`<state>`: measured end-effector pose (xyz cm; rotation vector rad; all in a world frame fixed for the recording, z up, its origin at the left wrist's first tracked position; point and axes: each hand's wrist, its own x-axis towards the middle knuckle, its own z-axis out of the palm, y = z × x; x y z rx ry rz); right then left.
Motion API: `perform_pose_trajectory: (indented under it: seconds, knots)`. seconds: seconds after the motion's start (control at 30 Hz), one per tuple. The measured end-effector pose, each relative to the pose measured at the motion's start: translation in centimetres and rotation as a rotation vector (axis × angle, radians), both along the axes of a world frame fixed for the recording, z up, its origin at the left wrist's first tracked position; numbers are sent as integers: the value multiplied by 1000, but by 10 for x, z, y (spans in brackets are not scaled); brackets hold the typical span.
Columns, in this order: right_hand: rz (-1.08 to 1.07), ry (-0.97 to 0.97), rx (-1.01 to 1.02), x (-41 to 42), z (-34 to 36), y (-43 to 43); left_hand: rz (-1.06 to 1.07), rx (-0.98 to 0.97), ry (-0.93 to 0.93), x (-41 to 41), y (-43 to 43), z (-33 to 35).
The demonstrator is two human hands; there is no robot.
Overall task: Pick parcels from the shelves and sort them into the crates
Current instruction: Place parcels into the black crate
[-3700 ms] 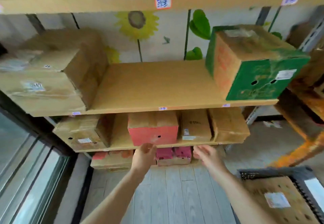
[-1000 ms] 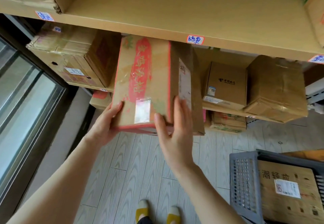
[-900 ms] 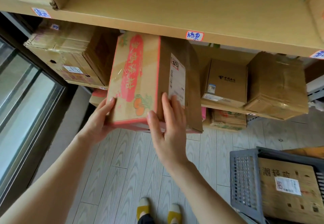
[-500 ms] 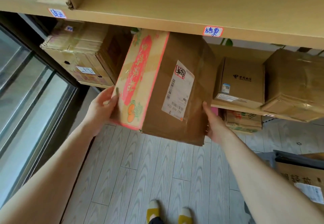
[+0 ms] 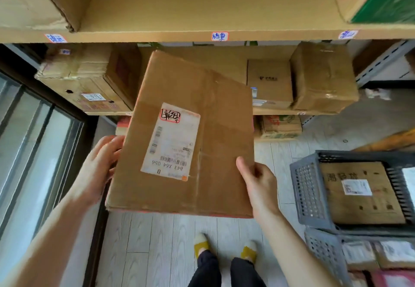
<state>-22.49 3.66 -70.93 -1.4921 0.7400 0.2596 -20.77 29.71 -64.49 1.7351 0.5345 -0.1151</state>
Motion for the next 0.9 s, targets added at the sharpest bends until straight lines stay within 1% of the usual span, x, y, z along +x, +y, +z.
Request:
perform_pose_trajectory:
  seconds: [0.03, 0.1, 0.23, 0.33, 0.43, 0.47, 0.5, 0.6, 0.63, 0.67, 0.7, 0.77, 0.9]
  knots:
    - [-11, 0, 6, -12, 6, -5, -13, -38, 55, -8, -6, 4]
    - [-48, 16, -2, -32, 14, -21, -54, -34, 152, -21, -24, 12]
    - [-141, 77, -25, -53, 22, -76, -165, -84, 201, -21, -88, 19]
    - [-240, 104, -37, -70, 23, -134, -266, -67, 222, -11, -151, 18]
    - [-352, 140, -8, -95, 19, -199, -400, 4, 220, -4, -226, 11]
    - [-386, 151, -4, -105, 17, -221, -477, 56, 197, -1, -252, 6]
    - [-425, 159, -3, -116, 13, -244, -566, 147, 180, 2, -280, 2]
    - [-560, 168, 4, -143, -1, -307, -821, 443, 106, 15, -371, -22]
    - [-606, 172, -3, -150, -9, -326, -887, 524, 95, 19, -402, -31]
    - [-648, 191, -17, -155, -17, -343, -952, 564, 93, 23, -431, -41]
    - [-686, 210, -35, -159, -27, -358, -1012, 576, 82, 29, -459, -52]
    - [-768, 229, -59, -163, -47, -386, -1119, 538, 80, 44, -513, -79]
    - [-932, 252, -86, -150, -100, -432, -1249, 447, 78, 79, -610, -150]
